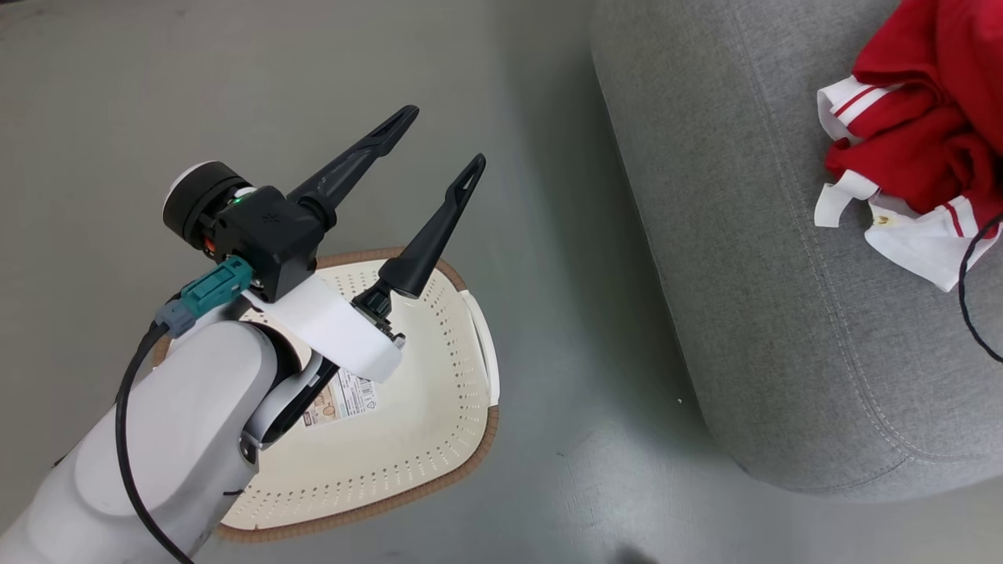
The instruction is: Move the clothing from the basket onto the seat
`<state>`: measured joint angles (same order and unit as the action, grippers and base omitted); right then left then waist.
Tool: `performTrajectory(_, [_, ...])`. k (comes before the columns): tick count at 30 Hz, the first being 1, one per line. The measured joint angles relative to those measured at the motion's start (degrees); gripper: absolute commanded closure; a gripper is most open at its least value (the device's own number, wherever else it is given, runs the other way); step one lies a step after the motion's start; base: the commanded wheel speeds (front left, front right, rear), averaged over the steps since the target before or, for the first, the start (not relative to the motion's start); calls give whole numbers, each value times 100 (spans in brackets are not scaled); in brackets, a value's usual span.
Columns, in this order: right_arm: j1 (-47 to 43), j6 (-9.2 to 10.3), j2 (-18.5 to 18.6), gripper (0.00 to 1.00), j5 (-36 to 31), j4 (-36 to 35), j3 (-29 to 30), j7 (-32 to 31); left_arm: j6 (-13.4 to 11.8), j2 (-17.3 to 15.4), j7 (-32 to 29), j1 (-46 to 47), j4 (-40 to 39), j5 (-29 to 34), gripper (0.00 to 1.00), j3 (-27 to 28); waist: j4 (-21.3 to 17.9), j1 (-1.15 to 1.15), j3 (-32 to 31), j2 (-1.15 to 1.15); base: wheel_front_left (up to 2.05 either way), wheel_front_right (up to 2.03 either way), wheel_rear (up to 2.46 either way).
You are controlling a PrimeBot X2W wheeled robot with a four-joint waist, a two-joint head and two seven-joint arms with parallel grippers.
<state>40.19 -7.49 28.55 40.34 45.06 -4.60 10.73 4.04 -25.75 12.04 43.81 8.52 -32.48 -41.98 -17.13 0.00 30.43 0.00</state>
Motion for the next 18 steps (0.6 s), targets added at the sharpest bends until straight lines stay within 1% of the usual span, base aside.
performTrajectory(5, [7, 0, -116, 100, 10, 42, -122, 1, 0, -1, 0, 55, -10, 40, 0, 2, 14, 0, 123, 0, 0, 0, 0])
performTrajectory(11, [23, 0, -118, 100, 57, 73, -172, 9, 1, -35, 4, 128, 14, 58, 0, 19, -3, 0, 217, 0, 0, 0, 0])
performTrajectory(12, [29, 0, -118, 96, 57, 79, -189, 21, 1, -51, 8, 128, 31, 68, 0, 21, -12, 0, 216, 0, 0, 0, 0])
performTrajectory(15, [37, 0, -90, 76, 57, 83, -233, 46, 1, -49, 10, 127, 63, 88, 0, 22, -42, 0, 205, 0, 0, 0, 0])
performTrajectory(18, [37, 0, -83, 59, 57, 75, -333, 64, 2, -46, 18, 127, 91, 88, 0, 22, -76, 0, 185, 0, 0, 0, 0])
